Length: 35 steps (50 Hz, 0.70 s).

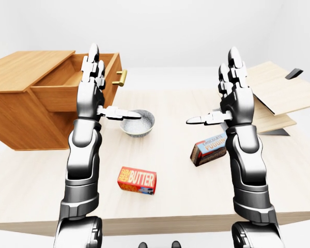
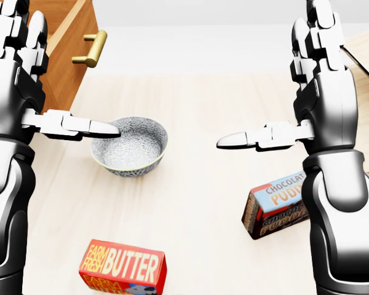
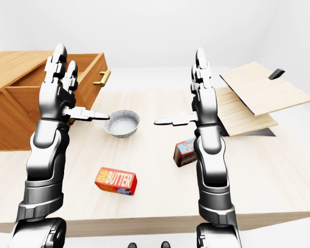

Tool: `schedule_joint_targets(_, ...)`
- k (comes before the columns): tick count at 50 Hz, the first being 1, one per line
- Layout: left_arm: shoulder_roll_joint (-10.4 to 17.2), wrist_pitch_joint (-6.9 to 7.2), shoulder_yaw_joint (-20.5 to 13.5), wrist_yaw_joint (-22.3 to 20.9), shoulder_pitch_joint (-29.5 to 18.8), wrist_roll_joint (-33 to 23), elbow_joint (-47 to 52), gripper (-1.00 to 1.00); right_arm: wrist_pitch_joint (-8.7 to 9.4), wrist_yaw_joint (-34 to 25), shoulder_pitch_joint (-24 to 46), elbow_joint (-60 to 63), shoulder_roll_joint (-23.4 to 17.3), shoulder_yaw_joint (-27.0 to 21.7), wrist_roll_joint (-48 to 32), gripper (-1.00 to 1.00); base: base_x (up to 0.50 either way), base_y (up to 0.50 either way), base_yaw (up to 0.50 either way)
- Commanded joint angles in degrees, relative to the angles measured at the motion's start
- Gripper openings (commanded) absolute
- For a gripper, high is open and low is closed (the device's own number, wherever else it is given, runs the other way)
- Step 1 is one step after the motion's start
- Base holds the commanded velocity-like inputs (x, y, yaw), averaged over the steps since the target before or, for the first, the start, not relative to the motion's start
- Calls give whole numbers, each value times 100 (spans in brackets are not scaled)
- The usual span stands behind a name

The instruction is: Close the top drawer of the cabinet.

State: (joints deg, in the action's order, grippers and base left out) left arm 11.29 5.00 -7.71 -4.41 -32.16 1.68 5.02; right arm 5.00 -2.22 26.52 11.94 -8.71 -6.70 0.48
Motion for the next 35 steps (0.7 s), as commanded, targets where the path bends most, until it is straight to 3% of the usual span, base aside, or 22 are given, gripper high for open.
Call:
schedule_joint_targets(1, 0, 0, 5, -4, 3, -17, -13, 100, 0, -30, -64, 22, 8, 17, -51, 100, 29, 0, 0)
schedule_joint_targets(22, 0, 0, 4, 11, 5, 5, 0, 100, 0, -88, -217, 90, 57, 35, -221, 100, 30, 0, 0)
schedule_joint_targets(35, -40, 0, 59, -213, 203, -56, 201, 100, 0, -61, -359, 140, 71, 21, -307, 100, 0, 0, 0)
